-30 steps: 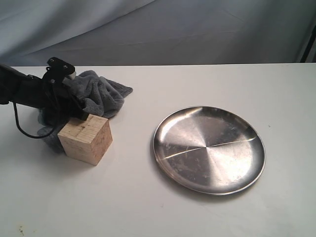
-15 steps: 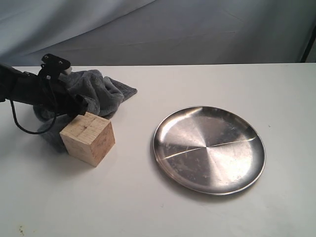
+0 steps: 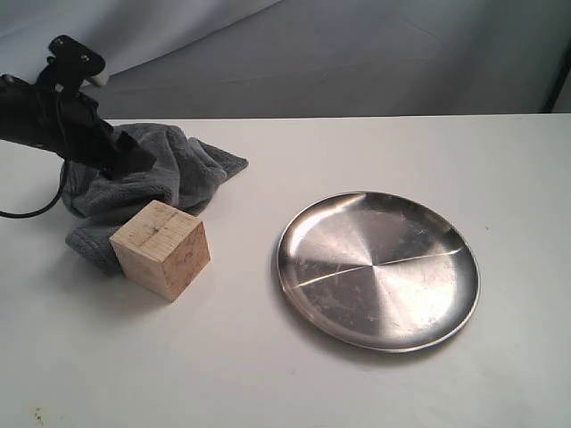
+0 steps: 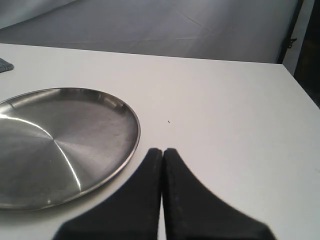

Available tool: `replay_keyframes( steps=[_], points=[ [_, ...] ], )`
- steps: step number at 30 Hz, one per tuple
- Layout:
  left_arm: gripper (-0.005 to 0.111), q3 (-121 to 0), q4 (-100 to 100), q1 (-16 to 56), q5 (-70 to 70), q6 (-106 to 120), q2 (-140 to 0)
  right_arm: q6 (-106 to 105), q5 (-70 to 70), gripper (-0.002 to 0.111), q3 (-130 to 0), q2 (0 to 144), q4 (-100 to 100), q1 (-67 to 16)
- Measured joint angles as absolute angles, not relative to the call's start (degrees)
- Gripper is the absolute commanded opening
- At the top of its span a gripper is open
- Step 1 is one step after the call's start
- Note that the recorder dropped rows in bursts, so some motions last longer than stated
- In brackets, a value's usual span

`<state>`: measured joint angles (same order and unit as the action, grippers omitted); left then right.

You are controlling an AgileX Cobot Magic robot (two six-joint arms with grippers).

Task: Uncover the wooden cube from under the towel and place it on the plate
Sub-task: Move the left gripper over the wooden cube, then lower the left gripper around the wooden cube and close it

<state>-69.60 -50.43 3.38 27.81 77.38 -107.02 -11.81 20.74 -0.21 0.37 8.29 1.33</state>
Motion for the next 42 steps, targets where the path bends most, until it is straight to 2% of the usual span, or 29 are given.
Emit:
replay_keyframes(
  steps=[7, 13, 19, 20, 23, 28, 37, 42],
  points=[
    [0.080, -69.60, -40.36, 3.38, 31.36, 67.00, -106.41, -11.81, 20.74, 0.000, -0.21, 0.37, 8.29, 1.33],
    [0.071, -69.60, -40.27, 3.38, 38.93, 65.39, -105.95, -11.81, 20.74, 0.000, -0.21, 0.37, 8.29, 1.33],
    [0.067, -69.60, -40.12, 3.38, 47.99, 65.03, -105.88, -11.81, 20.74, 0.000, -0.21, 0.37, 8.29, 1.33],
    [0.064, -69.60, -40.10, 3.38, 48.89, 64.44, -105.88, -11.81, 20.74, 0.000, -0.21, 0.37, 8.29, 1.33],
    [0.046, -69.60, -40.10, 3.38, 51.60, 63.77, -105.88, -11.81, 20.74, 0.000, -0.21, 0.37, 8.29, 1.33],
    [0.001, -69.60, -40.00, 3.38, 57.01, 63.59, -105.47, -11.81, 20.74, 0.000, -0.21, 0.37, 8.29, 1.33],
    [0.000, -69.60, -41.20, 3.38, 61.74, 62.32, -100.25, -11.81, 20.74, 0.000, -0.21, 0.37, 8.29, 1.33],
    [0.000, -68.55, -40.63, 7.41, 56.40, 58.34, -96.77, -11.81, 20.74, 0.000, -0.21, 0.37, 8.29, 1.33]
  ],
)
